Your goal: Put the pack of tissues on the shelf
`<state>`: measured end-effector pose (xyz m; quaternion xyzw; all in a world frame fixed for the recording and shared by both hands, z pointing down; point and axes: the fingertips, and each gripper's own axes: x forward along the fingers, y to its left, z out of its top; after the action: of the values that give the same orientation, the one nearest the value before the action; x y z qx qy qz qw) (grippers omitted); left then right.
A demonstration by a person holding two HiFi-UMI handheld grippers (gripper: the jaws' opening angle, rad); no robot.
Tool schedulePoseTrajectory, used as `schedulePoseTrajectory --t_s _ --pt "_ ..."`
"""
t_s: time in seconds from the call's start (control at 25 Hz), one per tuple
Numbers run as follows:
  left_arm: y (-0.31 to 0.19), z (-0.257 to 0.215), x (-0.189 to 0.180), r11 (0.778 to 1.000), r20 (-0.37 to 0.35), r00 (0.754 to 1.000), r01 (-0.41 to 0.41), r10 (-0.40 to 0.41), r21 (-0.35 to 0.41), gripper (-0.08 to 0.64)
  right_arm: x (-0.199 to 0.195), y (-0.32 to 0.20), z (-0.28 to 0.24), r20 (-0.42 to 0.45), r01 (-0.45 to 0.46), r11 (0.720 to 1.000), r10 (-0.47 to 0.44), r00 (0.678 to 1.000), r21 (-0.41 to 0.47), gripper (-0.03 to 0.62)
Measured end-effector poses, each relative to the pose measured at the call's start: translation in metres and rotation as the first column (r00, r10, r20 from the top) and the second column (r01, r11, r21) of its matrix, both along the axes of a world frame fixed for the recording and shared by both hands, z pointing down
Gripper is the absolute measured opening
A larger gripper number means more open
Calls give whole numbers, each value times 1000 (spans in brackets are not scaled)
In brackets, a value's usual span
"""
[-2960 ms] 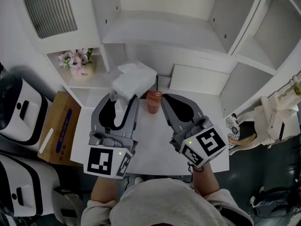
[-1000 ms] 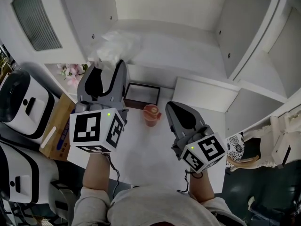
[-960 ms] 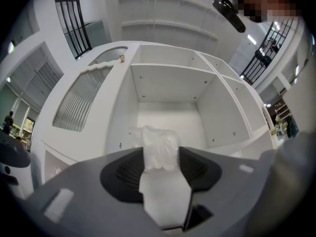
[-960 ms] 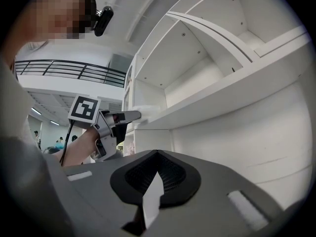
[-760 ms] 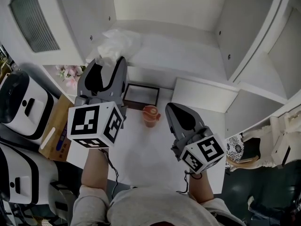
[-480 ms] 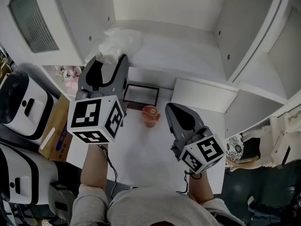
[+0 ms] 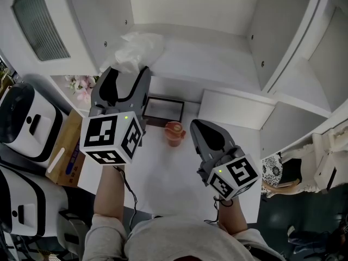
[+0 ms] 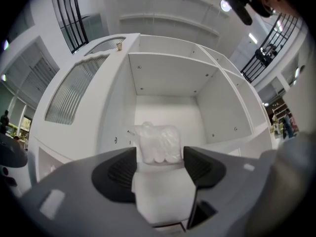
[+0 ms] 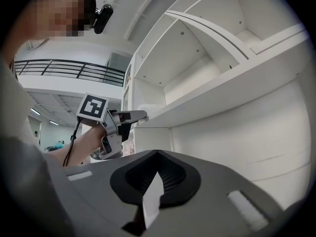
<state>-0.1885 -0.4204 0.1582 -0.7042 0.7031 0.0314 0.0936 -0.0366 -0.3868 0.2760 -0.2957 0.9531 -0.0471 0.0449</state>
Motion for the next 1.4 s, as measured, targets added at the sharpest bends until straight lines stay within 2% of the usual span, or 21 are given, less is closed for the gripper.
schedulePoseTrajectory --t_s 0.28,0.44,0.72,0.84,1.0,1.4 --pt "16 -1 -5 1000 -13 1000 -17 17 13 298 -7 8 -1 -6 13 1000 -13 1000 6 0" --pt "29 1 -2 999 10 999 -36 36 14 288 -14 13 -2 -13 20 1000 -20 1000 9 0" --pt "52 13 -4 999 61 997 -44 45 -11 166 -33 29 0 -25 45 999 -45 999 18 0" --pt "62 19 -8 999 79 996 -37 39 -23 73 -42 36 1 -39 49 999 -48 998 21 0" --pt "77 29 -14 998 101 994 -40 44 -45 2 -55 47 1 -55 54 998 -53 997 25 0" --pt "122 43 -24 995 111 989 -91 96 -52 1 -85 82 0 -67 57 998 -54 996 36 0"
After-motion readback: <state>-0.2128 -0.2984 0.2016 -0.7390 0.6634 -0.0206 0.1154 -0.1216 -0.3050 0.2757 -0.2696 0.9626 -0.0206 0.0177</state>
